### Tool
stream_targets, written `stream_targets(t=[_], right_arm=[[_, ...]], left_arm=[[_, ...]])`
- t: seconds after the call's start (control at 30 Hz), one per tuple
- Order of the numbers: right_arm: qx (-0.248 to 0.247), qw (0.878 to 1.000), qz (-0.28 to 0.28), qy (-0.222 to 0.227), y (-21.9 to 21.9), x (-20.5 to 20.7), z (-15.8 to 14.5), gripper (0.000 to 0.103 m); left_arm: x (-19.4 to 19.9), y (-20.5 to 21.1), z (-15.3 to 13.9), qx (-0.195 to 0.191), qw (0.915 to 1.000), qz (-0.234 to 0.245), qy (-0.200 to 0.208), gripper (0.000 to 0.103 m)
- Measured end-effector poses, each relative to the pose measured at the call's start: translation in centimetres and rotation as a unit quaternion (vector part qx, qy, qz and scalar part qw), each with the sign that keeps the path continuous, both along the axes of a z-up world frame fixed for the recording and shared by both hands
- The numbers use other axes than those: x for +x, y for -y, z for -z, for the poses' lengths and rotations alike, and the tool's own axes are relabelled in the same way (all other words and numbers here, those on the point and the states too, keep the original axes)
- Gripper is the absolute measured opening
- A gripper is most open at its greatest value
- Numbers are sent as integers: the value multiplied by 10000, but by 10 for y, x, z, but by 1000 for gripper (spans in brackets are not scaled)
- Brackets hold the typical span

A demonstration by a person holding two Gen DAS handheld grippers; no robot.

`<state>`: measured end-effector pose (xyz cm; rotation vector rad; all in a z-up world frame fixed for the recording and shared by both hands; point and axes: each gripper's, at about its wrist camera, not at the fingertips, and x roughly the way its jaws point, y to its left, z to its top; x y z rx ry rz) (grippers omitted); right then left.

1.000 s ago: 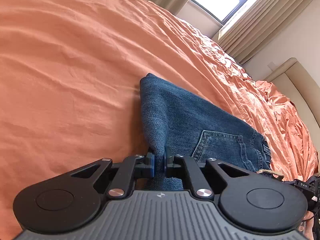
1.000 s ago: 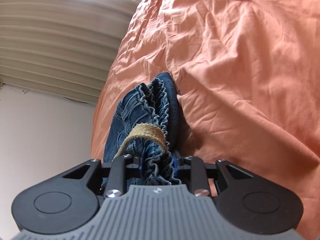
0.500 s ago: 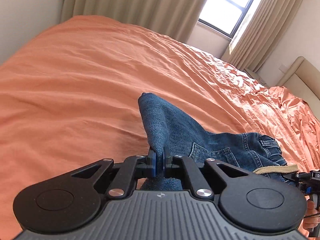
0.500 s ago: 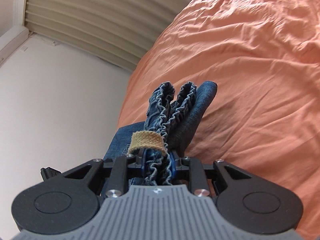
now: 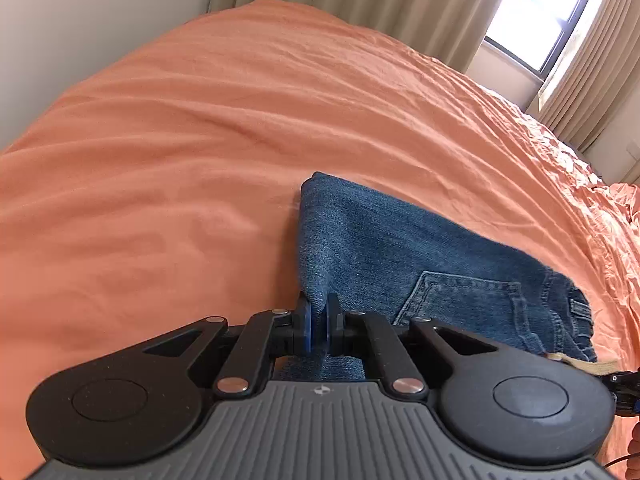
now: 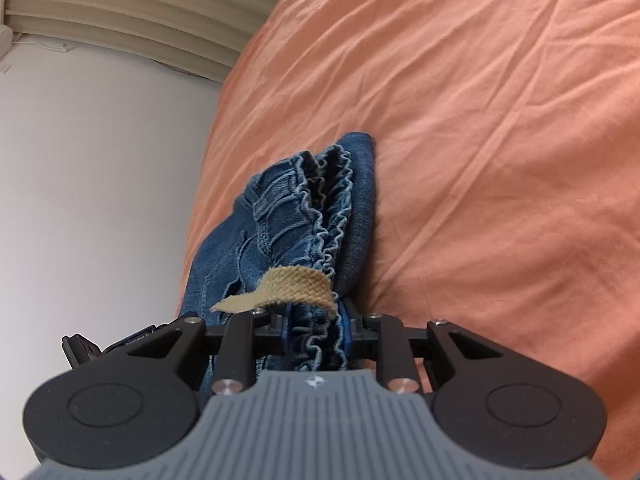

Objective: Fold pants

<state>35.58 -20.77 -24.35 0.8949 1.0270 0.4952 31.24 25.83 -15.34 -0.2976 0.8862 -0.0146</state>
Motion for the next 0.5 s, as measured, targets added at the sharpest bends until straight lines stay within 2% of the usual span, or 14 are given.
stream_targets(t=[0.13,0.2,0.23,0.27,0.33,0.5], right_arm=[[-673,9975,-96,205,-20,6,-12,29],[-1103,9932,-94,357,-26,7,-24,48],[-1300,9903,-120,477,-25,2,-30,48],[-1441,9878,-131,581,-20,-3,-35,47],[-1790,9802,-144,833,-24,-10,-54,47],[-2597,9467,-360,1870,-44,-41,-119,49]], left_arm=[[9,2,19,108,9997,2,-212,9],[6,4,14,238,9995,-14,-227,18],[4,4,9,365,9991,-36,-218,29],[-2,1,2,499,9986,-41,-164,34],[-12,1,-14,739,9972,-55,-58,36],[-45,3,-80,1074,9932,-103,431,41]])
